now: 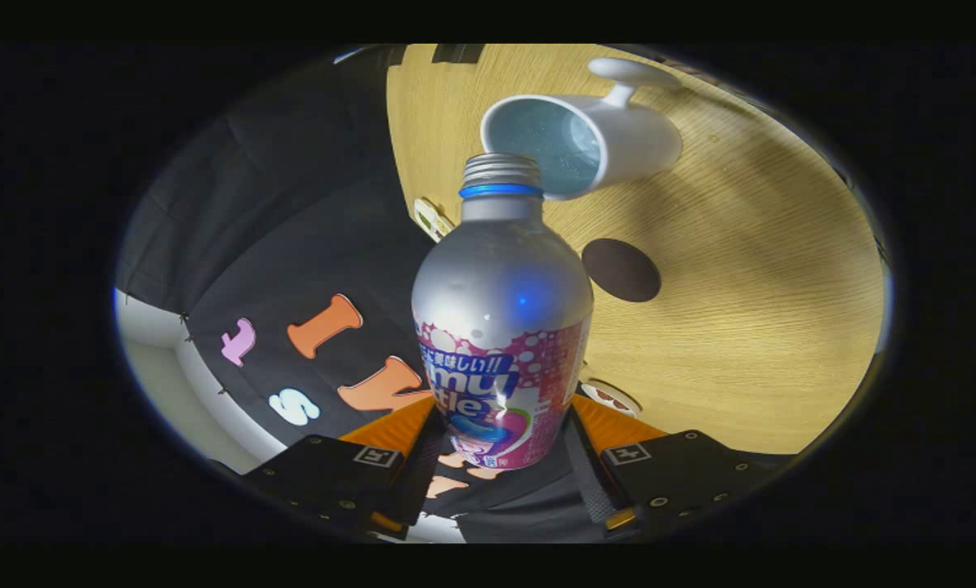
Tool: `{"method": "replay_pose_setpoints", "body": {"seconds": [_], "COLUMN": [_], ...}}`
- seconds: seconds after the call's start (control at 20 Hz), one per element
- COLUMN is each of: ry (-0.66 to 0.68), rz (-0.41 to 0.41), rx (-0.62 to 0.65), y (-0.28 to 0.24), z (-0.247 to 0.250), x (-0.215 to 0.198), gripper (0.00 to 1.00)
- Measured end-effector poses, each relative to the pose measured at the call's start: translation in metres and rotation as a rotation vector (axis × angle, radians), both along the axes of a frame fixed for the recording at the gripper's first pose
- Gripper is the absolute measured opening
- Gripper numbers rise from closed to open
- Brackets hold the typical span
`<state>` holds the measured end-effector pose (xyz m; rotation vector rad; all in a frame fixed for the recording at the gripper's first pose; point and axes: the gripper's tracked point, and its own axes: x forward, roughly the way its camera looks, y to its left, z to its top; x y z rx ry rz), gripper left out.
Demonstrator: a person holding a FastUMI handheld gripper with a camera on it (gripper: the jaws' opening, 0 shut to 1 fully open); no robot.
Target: Take the bottle from table, then pour the juice into the cup, finally place the bottle on the coaster
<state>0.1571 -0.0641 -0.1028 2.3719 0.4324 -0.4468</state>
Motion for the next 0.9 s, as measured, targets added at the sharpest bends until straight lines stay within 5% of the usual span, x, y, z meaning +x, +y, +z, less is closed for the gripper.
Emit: {"method": "replay_pose_setpoints", "body": {"seconds": [0.5, 0.9], "ry": [0.019, 0.047], "rz": [0.072, 0.304], "rx": [-0.171, -0.540], "y": [0.006, 0.038], "z": [-0.016, -0.049], "x": [0.001, -0.002], "gripper": [0.76, 0.77]}}
